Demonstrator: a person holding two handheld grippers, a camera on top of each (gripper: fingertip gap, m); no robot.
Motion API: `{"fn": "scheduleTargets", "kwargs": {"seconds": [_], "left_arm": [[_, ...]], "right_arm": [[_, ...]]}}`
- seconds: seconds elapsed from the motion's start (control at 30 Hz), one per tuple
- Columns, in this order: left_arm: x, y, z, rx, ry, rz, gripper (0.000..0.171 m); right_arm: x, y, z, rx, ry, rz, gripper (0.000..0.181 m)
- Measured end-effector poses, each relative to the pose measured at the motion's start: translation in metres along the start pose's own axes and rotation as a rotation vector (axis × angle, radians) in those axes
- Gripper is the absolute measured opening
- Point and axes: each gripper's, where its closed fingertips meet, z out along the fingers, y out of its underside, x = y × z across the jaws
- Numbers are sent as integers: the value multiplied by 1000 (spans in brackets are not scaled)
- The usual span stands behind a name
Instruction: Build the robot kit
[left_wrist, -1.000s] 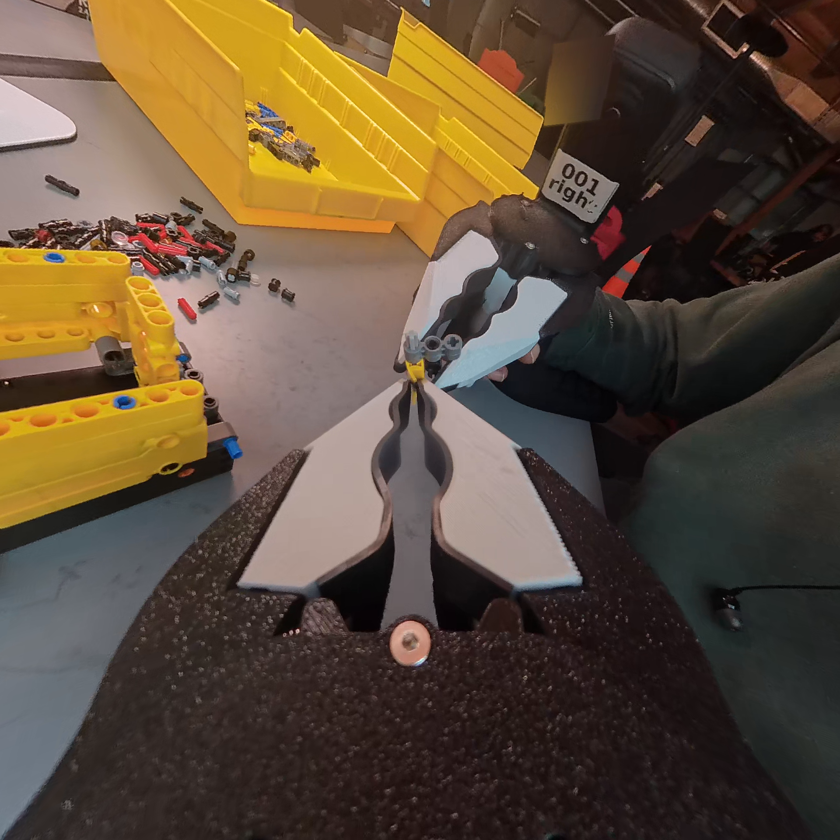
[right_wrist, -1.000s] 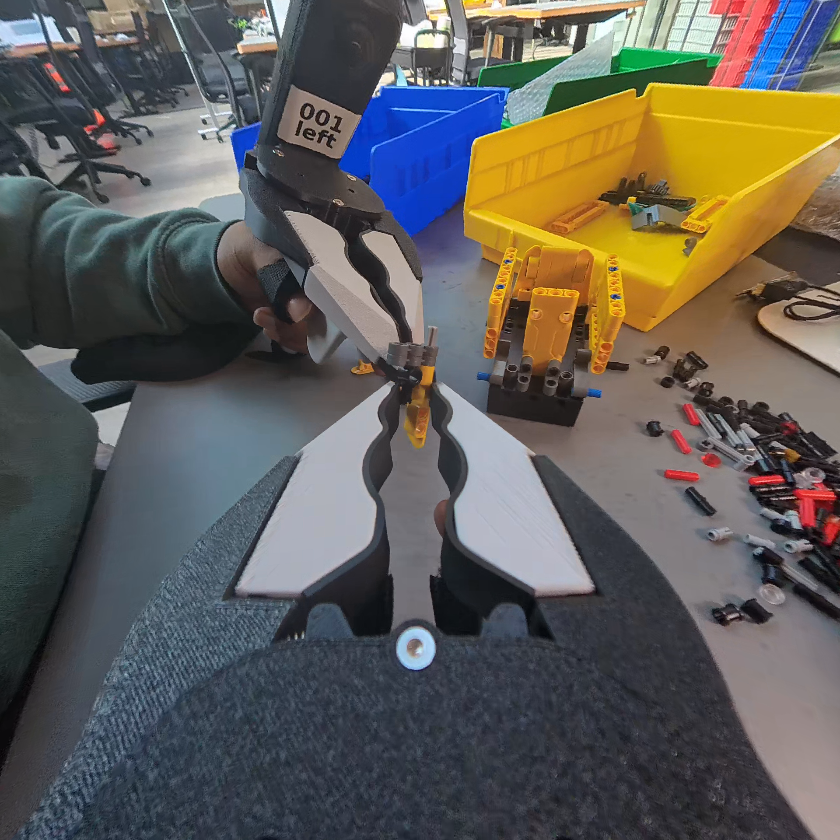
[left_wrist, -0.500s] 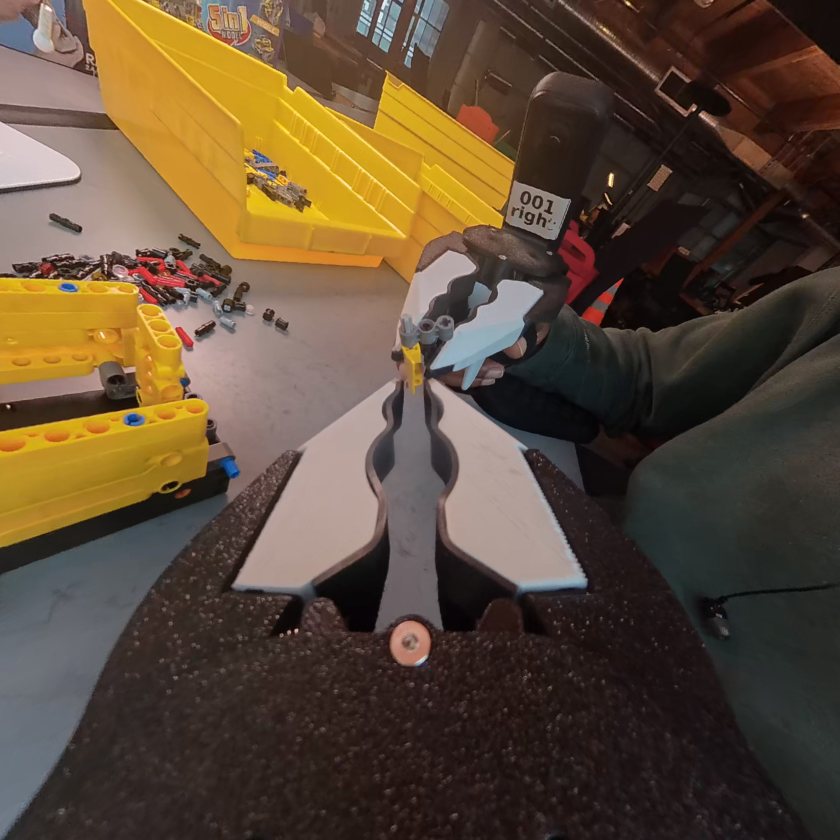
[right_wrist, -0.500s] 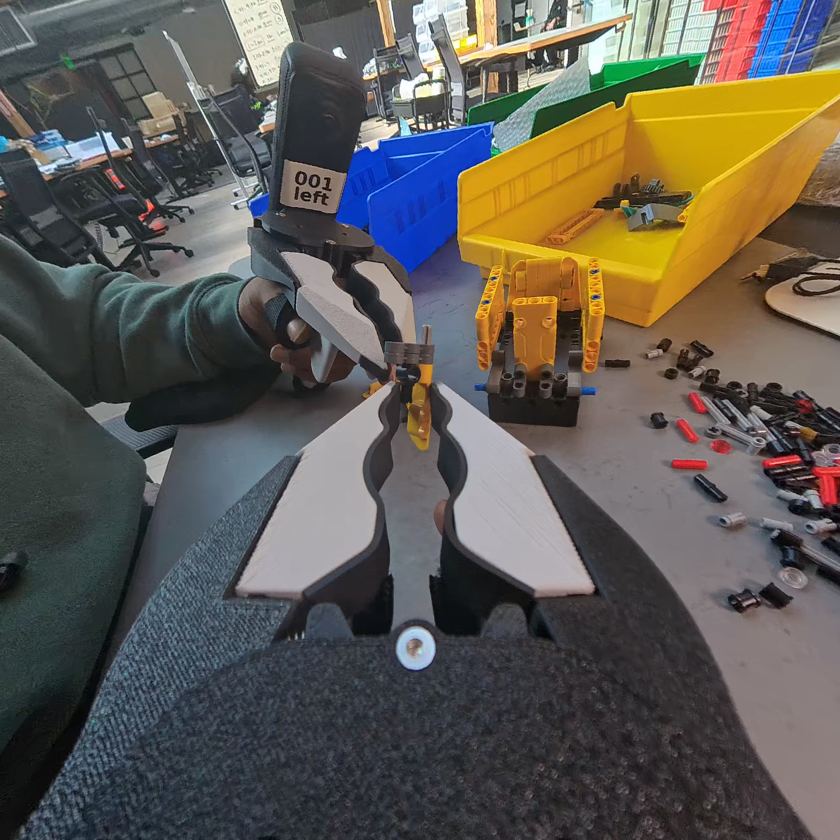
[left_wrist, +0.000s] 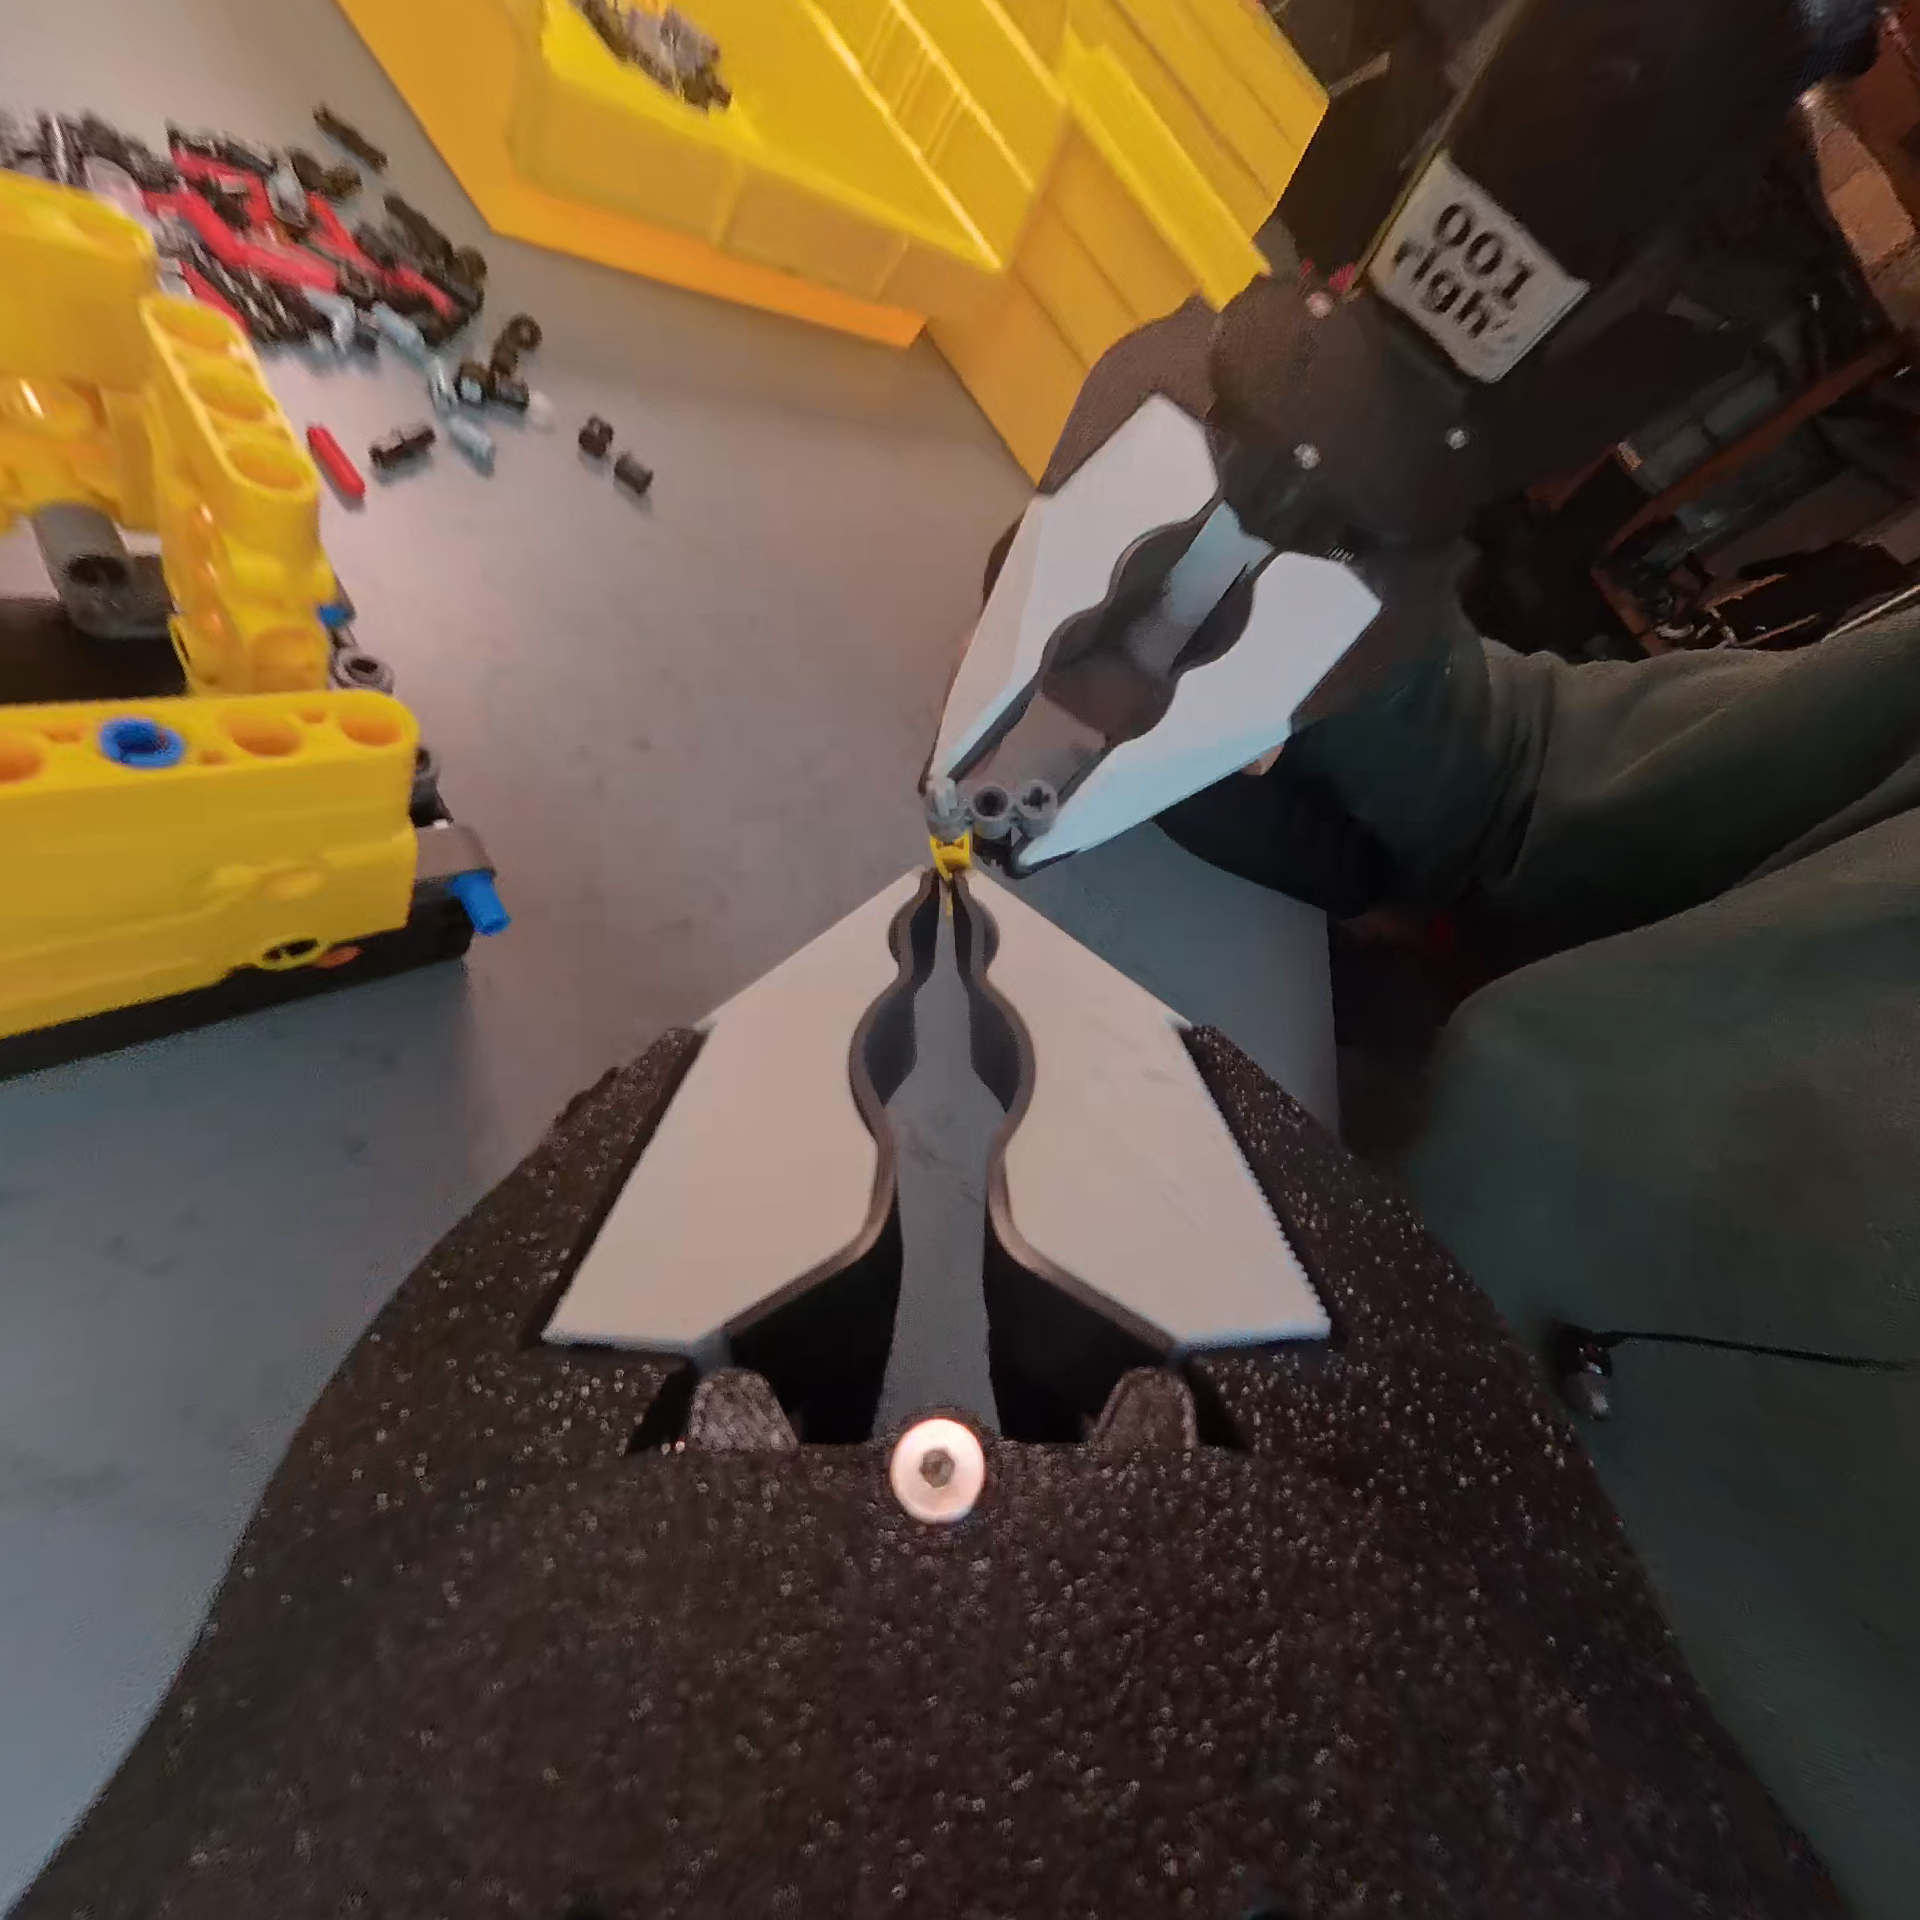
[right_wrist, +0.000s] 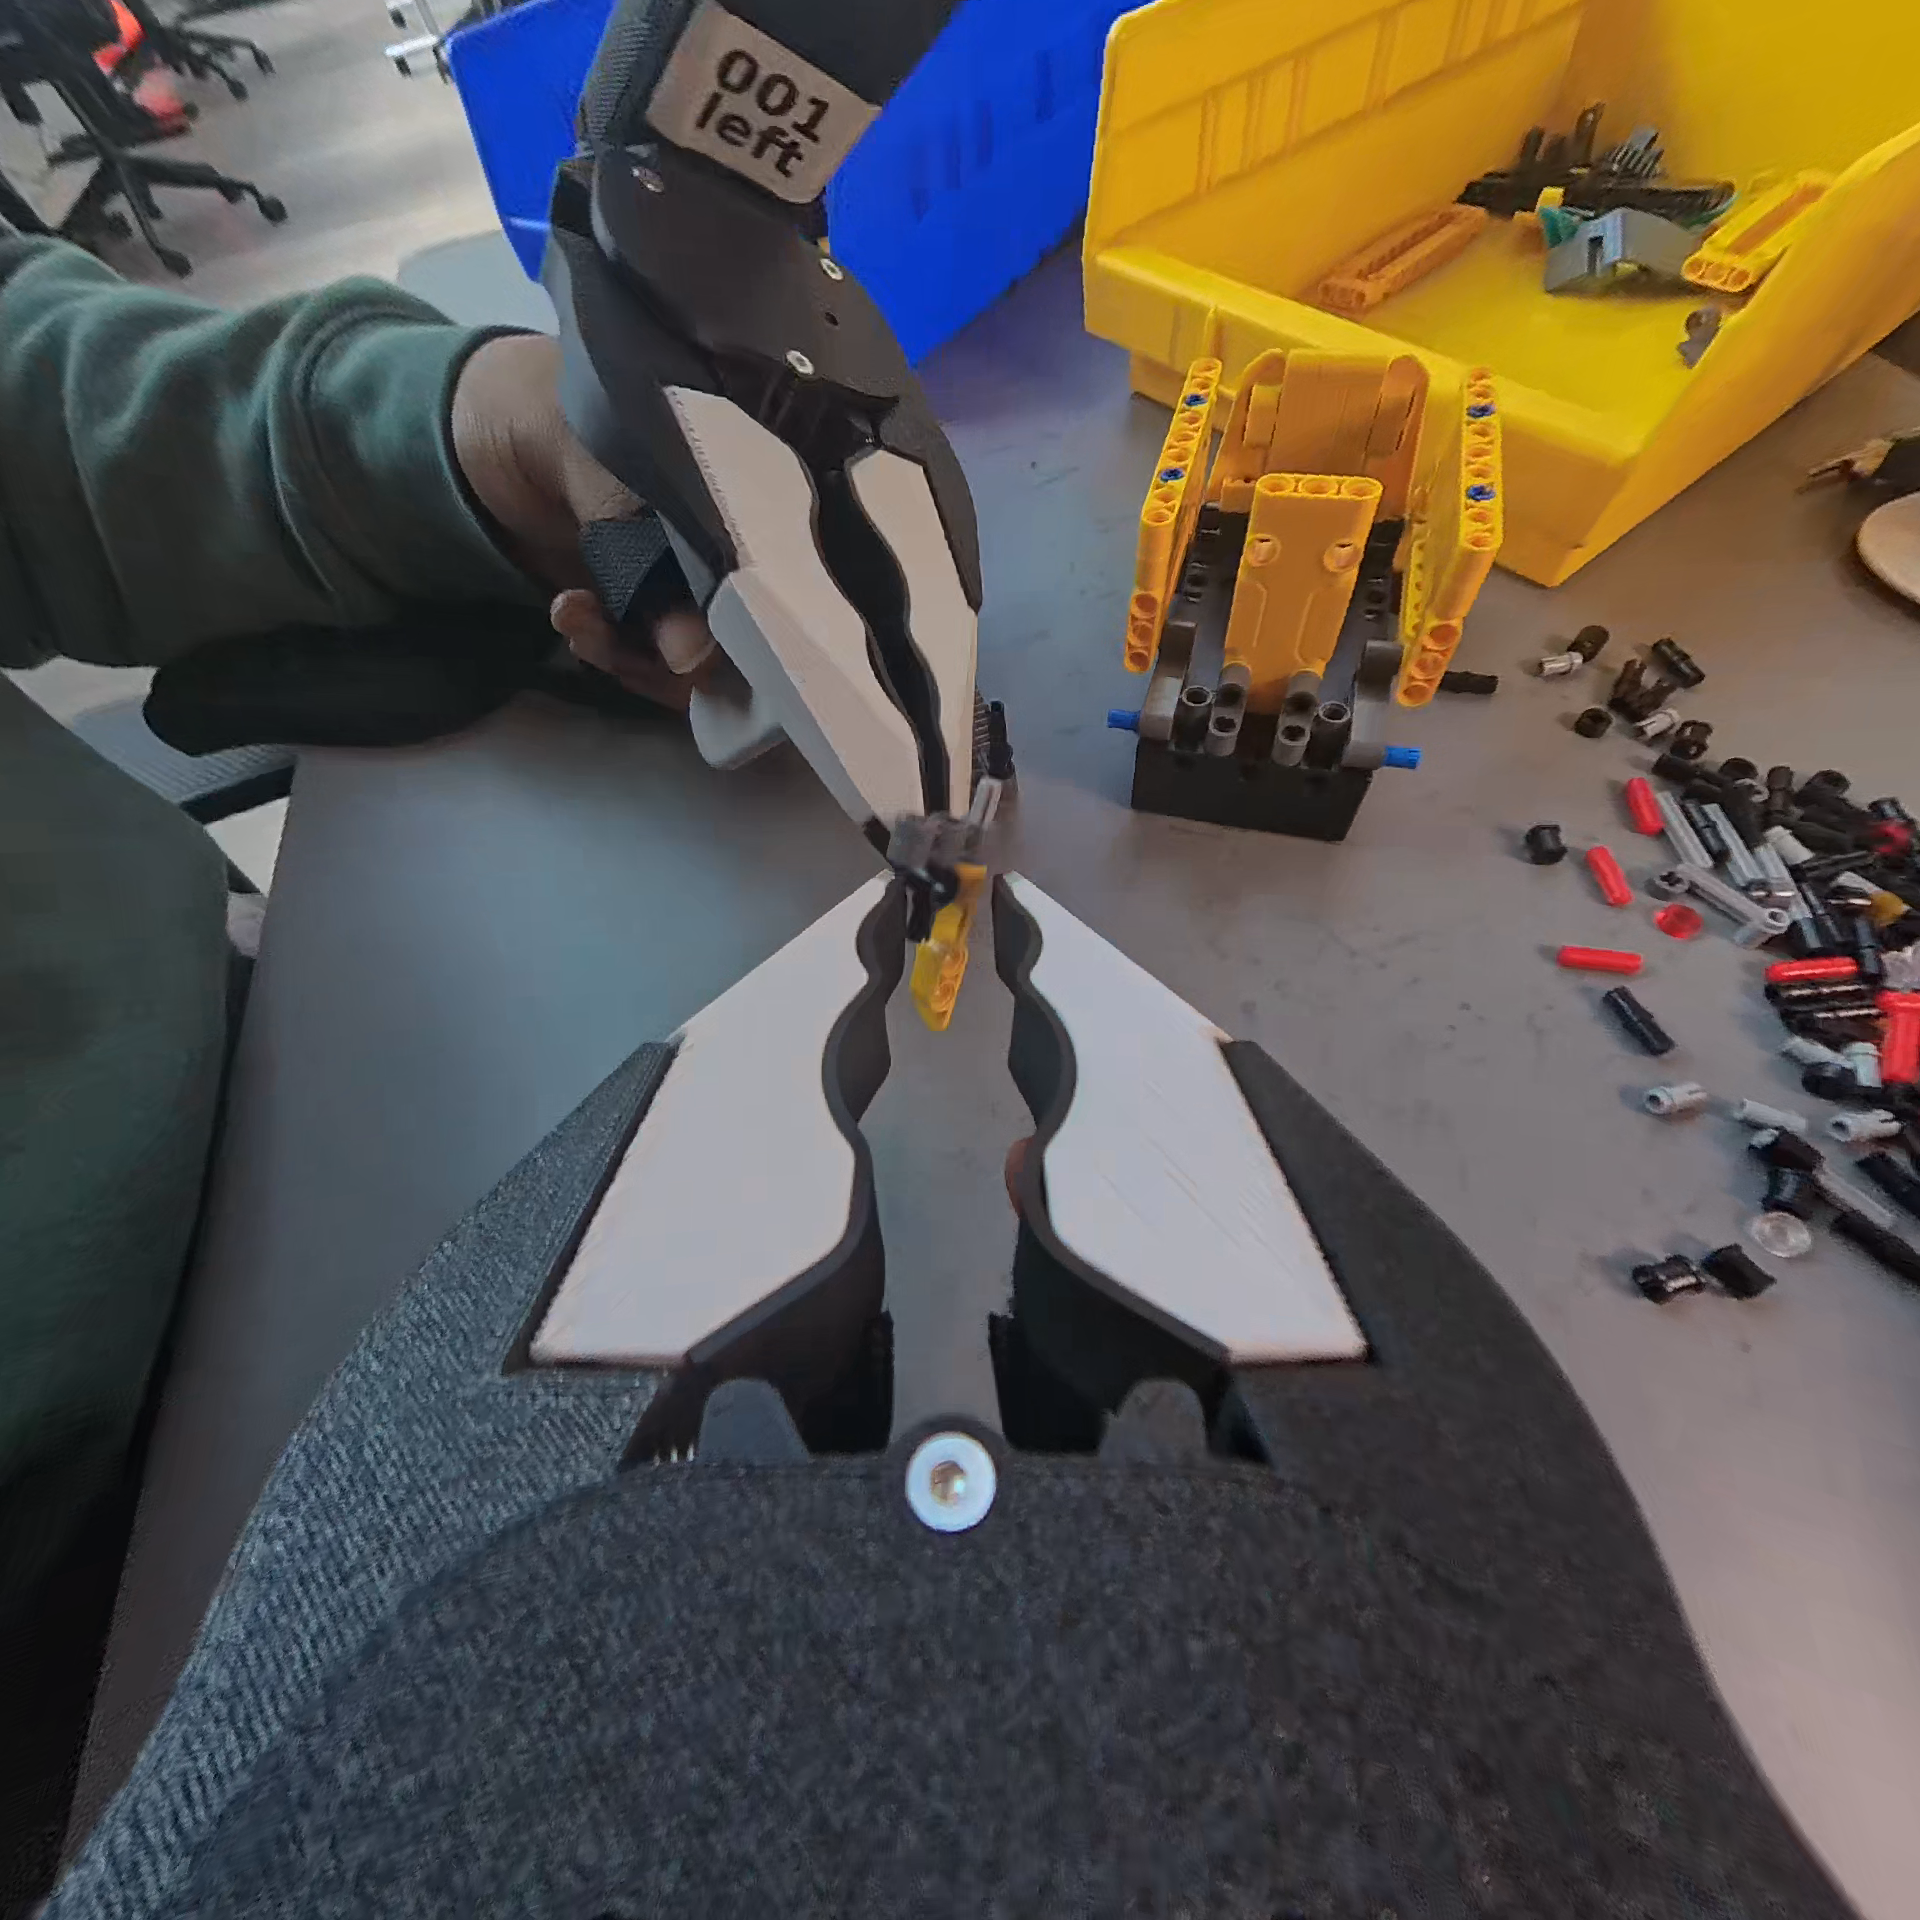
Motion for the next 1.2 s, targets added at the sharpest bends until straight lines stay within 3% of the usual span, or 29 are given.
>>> {"fn": "scheduleTargets", "kwargs": {"seconds": [0.2,0.47,0.6,0.73,0.87,0.97,1.2], "left_arm": [[-1,31,12,-193,-15,-13,1],[-1,35,16,-245,-54,69,1],[-1,35,15,-244,-52,72,1],[-2,24,9,-192,-59,106,7],[1,12,4,-122,-65,174,9],[4,10,9,-106,-65,220,8],[-8,22,22,-203,-166,274,4]], "right_arm": [[-13,16,-2,-105,-17,-231,26],[-19,27,3,-152,-12,-438,19],[-17,31,3,-178,-20,-367,8],[-10,32,2,-188,-71,8,8],[-1,32,-1,-175,-83,209,8],[-1,37,2,-199,-72,209,8],[-6,44,2,-259,-62,142,7]]}}
